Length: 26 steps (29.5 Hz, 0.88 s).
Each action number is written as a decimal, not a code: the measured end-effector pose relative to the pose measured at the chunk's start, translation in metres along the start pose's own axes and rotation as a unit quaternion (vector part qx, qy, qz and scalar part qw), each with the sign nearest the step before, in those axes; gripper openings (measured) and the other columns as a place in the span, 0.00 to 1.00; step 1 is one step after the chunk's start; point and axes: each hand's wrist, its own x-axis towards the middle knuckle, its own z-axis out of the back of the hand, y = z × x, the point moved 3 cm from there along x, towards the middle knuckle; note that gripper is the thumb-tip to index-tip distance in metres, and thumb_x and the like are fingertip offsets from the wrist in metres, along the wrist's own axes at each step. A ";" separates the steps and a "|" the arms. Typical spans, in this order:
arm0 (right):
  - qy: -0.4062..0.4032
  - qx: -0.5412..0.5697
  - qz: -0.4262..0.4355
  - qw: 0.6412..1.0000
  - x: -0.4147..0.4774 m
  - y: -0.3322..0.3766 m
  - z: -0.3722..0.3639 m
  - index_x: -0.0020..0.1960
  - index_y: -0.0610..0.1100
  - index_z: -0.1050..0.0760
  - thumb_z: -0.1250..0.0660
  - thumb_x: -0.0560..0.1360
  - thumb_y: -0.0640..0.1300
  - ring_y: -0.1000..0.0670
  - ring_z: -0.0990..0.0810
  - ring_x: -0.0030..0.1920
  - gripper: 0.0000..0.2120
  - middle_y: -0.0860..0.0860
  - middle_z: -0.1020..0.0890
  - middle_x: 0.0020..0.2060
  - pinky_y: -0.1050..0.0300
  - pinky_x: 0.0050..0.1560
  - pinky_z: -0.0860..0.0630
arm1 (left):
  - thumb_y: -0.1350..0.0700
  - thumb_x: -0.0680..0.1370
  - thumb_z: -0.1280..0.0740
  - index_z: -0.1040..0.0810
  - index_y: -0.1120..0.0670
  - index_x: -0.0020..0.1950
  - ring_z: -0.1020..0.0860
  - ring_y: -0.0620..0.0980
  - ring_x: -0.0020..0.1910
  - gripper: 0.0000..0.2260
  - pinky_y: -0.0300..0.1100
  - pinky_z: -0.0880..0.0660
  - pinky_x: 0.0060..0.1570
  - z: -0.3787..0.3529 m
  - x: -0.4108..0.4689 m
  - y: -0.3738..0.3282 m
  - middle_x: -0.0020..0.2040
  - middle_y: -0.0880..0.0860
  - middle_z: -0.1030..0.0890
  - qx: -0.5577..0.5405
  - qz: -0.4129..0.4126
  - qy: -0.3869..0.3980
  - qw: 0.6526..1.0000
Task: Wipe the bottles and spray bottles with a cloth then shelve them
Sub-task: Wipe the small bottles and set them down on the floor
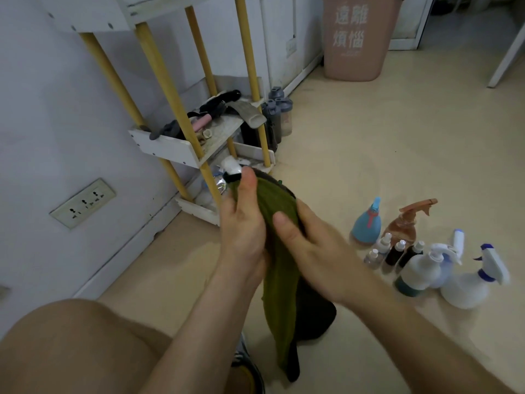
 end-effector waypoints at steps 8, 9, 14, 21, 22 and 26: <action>-0.126 0.228 0.004 0.965 -0.004 -0.008 -0.017 0.58 0.53 0.27 0.45 0.77 0.60 0.66 0.20 0.46 0.17 0.59 0.18 0.44 0.74 0.43 0.27 | 0.41 0.78 0.46 0.22 0.53 0.43 0.20 0.45 0.39 0.20 0.44 0.22 0.43 -0.010 -0.019 0.030 0.36 0.47 0.20 0.152 -0.095 0.102 0.979; -0.140 0.252 -0.013 0.957 -0.003 -0.010 -0.016 0.58 0.53 0.26 0.45 0.80 0.58 0.67 0.21 0.46 0.15 0.57 0.18 0.44 0.74 0.44 0.27 | 0.41 0.79 0.47 0.21 0.54 0.50 0.19 0.44 0.44 0.21 0.44 0.21 0.48 -0.012 -0.022 0.039 0.41 0.46 0.18 0.157 -0.092 0.125 0.975; -0.165 0.349 -0.107 0.916 0.005 -0.026 -0.003 0.61 0.53 0.24 0.41 0.63 0.74 0.54 0.23 0.61 0.36 0.50 0.22 0.59 0.49 0.68 0.29 | 0.50 0.82 0.41 0.38 0.49 0.77 0.32 0.38 0.71 0.23 0.41 0.33 0.70 -0.013 -0.038 0.071 0.71 0.42 0.28 0.235 -0.122 0.164 0.950; -0.112 0.136 -0.121 0.977 0.014 -0.016 0.033 0.58 0.56 0.23 0.41 0.74 0.68 0.51 0.30 0.66 0.21 0.55 0.27 0.61 0.46 0.70 0.33 | 0.48 0.79 0.34 0.21 0.52 0.63 0.19 0.41 0.44 0.15 0.39 0.20 0.43 0.003 -0.015 0.040 0.43 0.44 0.18 0.339 -0.209 0.103 0.912; -0.089 0.209 -0.126 0.966 0.014 -0.015 0.040 0.55 0.52 0.21 0.39 0.77 0.62 0.50 0.26 0.62 0.17 0.51 0.22 0.58 0.46 0.67 0.29 | 0.47 0.78 0.35 0.17 0.54 0.52 0.20 0.46 0.36 0.13 0.44 0.20 0.35 0.007 -0.013 0.033 0.35 0.48 0.19 0.329 -0.212 0.091 0.916; -0.039 0.367 -0.121 0.922 0.011 -0.012 0.042 0.54 0.39 0.19 0.33 0.73 0.53 0.48 0.18 0.41 0.18 0.45 0.16 0.44 0.56 0.40 0.20 | 0.51 0.79 0.37 0.32 0.53 0.26 0.30 0.45 0.22 0.21 0.34 0.36 0.21 0.010 -0.009 0.016 0.23 0.49 0.30 0.304 -0.248 0.052 0.918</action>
